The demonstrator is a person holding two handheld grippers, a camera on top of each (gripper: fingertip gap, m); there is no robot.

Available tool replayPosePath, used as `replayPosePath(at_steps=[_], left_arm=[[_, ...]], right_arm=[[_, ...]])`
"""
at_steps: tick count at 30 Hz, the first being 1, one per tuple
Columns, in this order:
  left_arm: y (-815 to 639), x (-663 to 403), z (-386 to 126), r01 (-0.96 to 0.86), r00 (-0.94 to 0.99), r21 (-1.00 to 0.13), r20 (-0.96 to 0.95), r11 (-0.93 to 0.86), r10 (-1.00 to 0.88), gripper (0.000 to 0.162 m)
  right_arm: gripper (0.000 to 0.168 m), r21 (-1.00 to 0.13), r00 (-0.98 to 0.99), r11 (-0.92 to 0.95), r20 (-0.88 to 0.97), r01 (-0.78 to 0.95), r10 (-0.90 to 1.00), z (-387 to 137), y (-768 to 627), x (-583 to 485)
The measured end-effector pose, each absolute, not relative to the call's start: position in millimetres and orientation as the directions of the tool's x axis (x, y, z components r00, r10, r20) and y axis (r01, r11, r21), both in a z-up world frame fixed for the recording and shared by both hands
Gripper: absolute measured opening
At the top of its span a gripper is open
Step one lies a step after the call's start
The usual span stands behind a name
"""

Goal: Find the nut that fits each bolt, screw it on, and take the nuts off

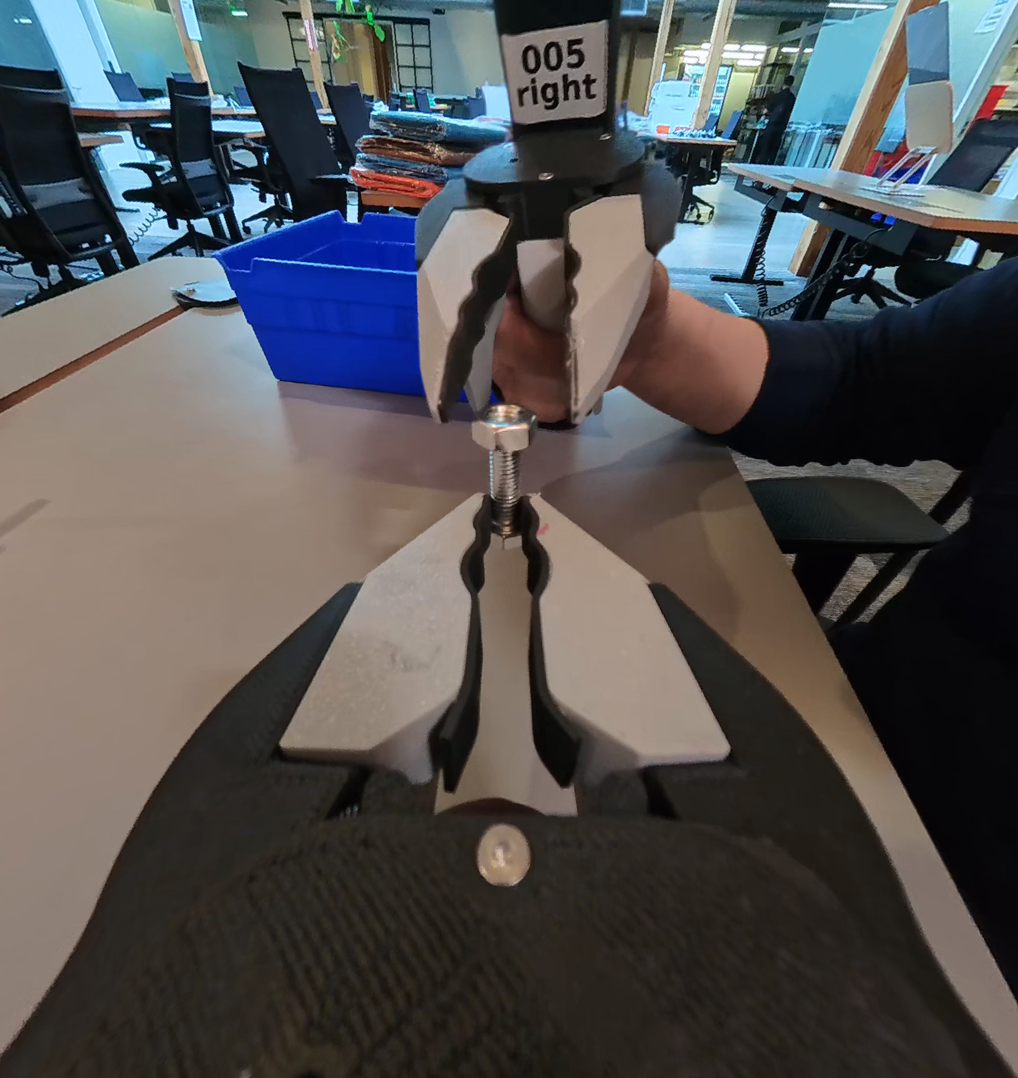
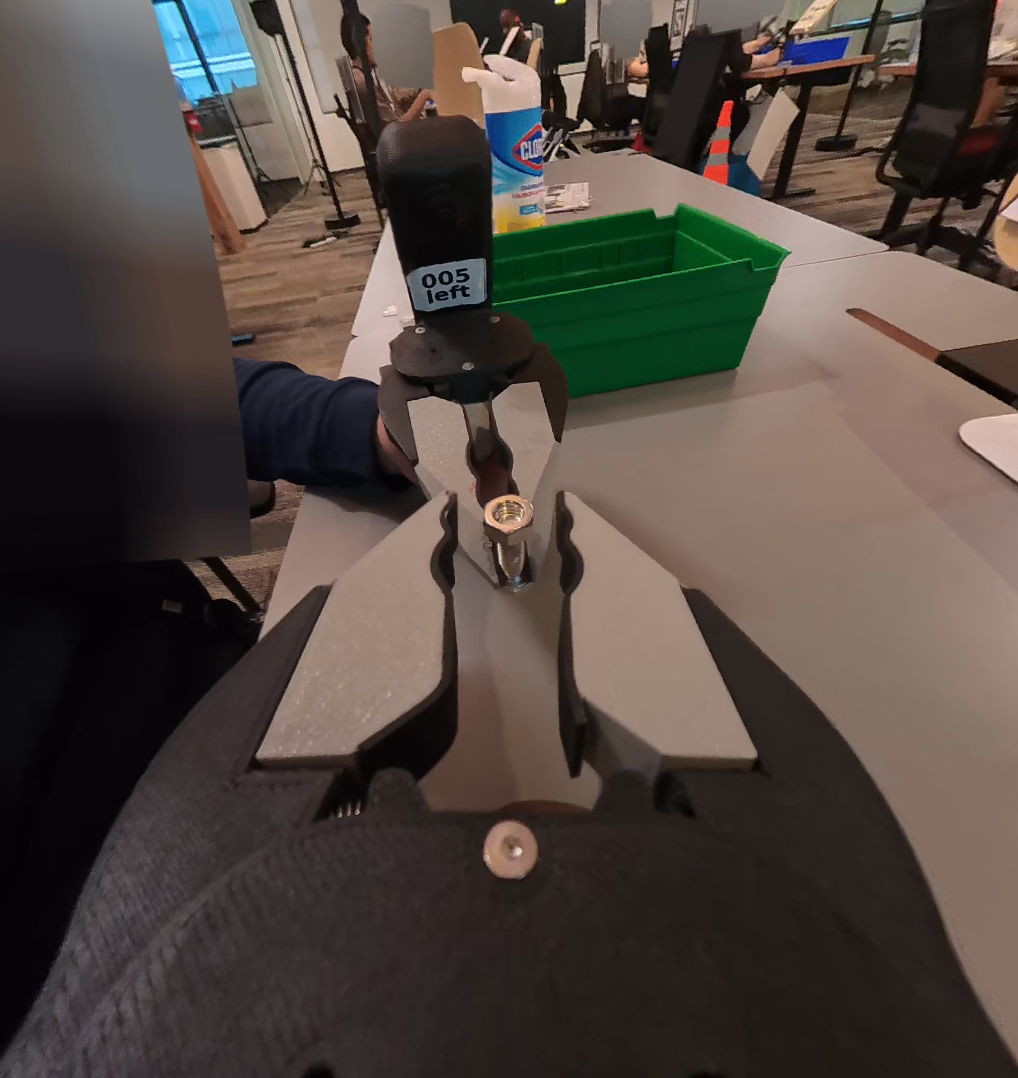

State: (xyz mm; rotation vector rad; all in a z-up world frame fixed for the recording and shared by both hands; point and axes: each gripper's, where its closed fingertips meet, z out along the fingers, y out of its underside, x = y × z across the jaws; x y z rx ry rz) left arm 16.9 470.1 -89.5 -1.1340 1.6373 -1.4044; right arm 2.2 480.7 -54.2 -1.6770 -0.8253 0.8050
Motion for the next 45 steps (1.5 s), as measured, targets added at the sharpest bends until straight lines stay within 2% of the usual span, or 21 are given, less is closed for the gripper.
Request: replayPosePath(at_steps=[8,16,20,45], left_arm=[[465,16,-86,-0.157,-0.400,-0.986,0.018,0.050,-0.917,0.007],[473,14,-77,-0.123,-0.358,-0.992,0.009,0.038,-0.934,0.007],[478,15,-78,-0.125,-0.335,-0.992,0.009,0.034,-0.942,0.007],[482,17,-82,-0.145,-0.313,-0.989,0.015,0.033,-0.950,0.007]], right_arm=[[0.032,-0.969,0.502,-0.215,-0.125,0.126,0.856,-59,480,-9],[0.032,-0.979,0.568,-0.147,-0.043,0.139,0.822,-50,480,4],[0.031,-0.985,0.579,-0.144,-0.065,0.091,0.813,-45,475,9],[0.032,-0.983,0.566,-0.172,-0.103,0.070,0.818,-51,471,4]])
